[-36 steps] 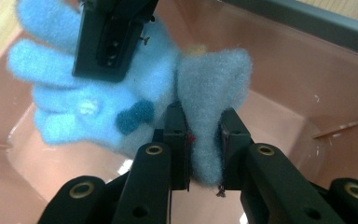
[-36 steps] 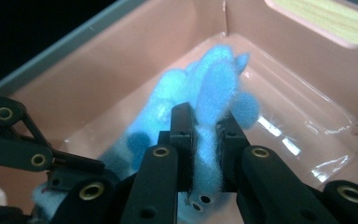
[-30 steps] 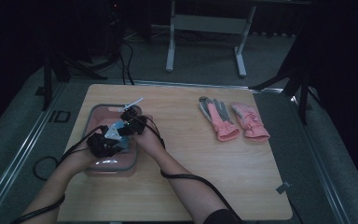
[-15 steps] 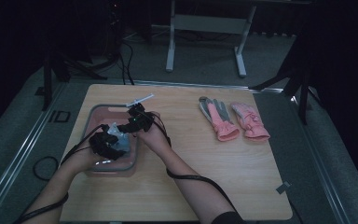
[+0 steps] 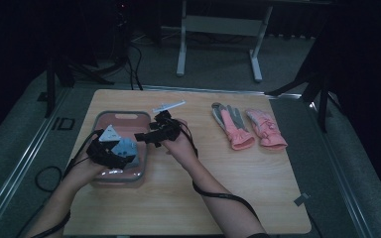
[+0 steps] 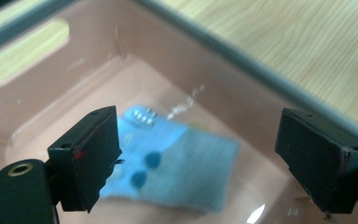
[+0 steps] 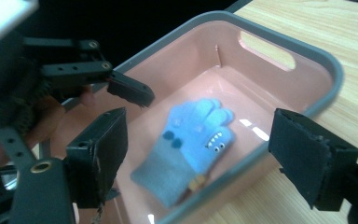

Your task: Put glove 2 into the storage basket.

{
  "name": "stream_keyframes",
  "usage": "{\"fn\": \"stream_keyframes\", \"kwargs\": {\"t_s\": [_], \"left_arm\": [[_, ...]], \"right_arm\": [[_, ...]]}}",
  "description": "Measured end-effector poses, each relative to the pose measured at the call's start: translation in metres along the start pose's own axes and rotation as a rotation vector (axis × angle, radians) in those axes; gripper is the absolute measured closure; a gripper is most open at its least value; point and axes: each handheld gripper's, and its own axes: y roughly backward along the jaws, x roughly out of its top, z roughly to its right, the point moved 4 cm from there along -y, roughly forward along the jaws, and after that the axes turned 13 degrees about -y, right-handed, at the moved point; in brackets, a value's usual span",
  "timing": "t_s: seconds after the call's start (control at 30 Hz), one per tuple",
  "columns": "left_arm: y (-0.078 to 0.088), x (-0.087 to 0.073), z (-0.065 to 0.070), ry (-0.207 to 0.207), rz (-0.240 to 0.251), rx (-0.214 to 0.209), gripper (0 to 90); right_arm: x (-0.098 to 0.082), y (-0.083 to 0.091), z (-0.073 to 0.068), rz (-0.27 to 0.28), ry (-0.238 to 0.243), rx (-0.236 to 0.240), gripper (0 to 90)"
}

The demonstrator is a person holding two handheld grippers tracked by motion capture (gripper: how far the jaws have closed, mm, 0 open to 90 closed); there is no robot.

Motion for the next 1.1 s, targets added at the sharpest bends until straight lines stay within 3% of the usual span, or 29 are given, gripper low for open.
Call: {"fn": "stream_keyframes", "kwargs": {"t_s": [0.2,0.37,0.4,0.43,0.5,0.77,0.87,1.03,1.1], "left_arm": [[0.006,0.024,0.021,0.003,0.068,-0.032,14.1],[0.005,0.042,0.036,0.049,0.154,-0.084,12.5],[0.005,0.042,0.036,0.049,0.154,-0.084,12.5],[0.003,0.052,0.047,0.046,0.188,-0.096,12.6],[0.001,0.058,0.053,0.047,0.216,-0.113,12.6],[-0.010,0.070,0.076,0.012,0.228,-0.154,13.2],[-0.017,0.075,0.088,0.007,0.243,-0.174,13.2],[-0.026,0.080,0.104,-0.026,0.252,-0.180,13.2],[-0.029,0.082,0.111,-0.042,0.257,-0.173,13.2]], "right_arm": [[-0.006,0.021,0.002,0.003,0.050,-0.002,17.7],[-0.014,0.038,0.011,0.022,0.036,-0.006,17.2],[-0.014,0.038,0.011,0.022,0.036,-0.006,17.2],[-0.020,0.047,0.017,0.021,0.041,-0.017,17.2],[-0.025,0.054,0.021,0.014,0.047,-0.027,17.2],[-0.042,0.077,0.035,0.009,0.061,-0.043,16.2],[-0.052,0.089,0.043,0.007,0.068,-0.070,13.9],[-0.059,0.108,0.054,0.061,0.039,-0.093,12.7],[-0.063,0.117,0.058,0.083,0.051,-0.109,11.4]]}}
